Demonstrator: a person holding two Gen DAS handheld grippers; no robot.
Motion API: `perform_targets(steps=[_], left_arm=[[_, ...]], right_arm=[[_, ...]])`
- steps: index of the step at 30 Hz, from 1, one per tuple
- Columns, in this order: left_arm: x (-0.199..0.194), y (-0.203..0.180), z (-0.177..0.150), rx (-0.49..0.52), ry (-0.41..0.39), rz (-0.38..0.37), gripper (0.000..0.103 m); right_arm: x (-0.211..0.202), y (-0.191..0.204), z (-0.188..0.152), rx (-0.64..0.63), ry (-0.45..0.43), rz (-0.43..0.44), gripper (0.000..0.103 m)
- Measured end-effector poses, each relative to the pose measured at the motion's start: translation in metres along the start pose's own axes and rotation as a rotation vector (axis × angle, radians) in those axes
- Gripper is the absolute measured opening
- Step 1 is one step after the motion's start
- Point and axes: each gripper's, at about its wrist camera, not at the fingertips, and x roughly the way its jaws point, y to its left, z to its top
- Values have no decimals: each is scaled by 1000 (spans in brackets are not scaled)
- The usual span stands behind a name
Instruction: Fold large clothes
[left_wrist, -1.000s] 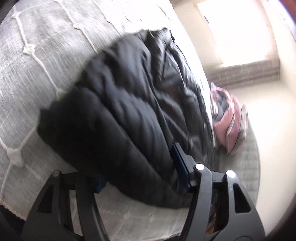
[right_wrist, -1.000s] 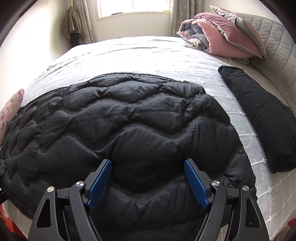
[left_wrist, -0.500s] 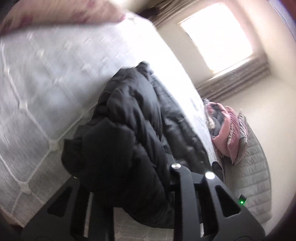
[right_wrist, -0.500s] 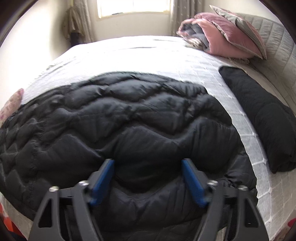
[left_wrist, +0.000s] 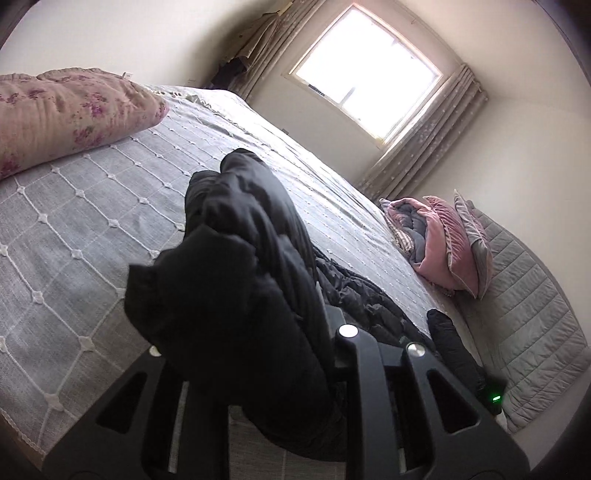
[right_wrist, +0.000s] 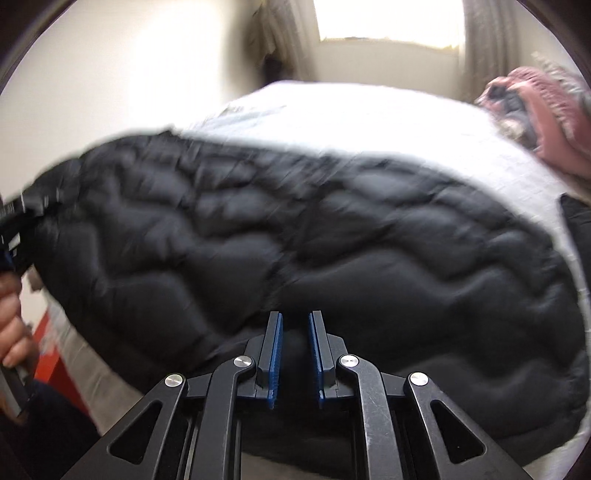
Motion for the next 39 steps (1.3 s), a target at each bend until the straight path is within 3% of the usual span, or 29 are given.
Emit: perform_targets(steps=[3,8,14,21,29,39], left_arm=[[0,-7,-4,20,2,-16,22],[0,-15,-9,57,-4,-15,22],[0,-21,-14,90,4,-22,22],[-9,-40,-19,173,-36,-37,22],[-13,-53,-18,229,-54,-70,22],[-8,-62,-23,273,-102,-48,22]], right_arm=[[20,18,-5,-54,53,-55,11],[27,30,-5,-77,75,-49,10],[40,19,-6,-18,126,-38,8],[37,14,0,-7,109,-37,7],[47,-6,31,97,70,3,7],[74,-56,79,249,83,73,8]])
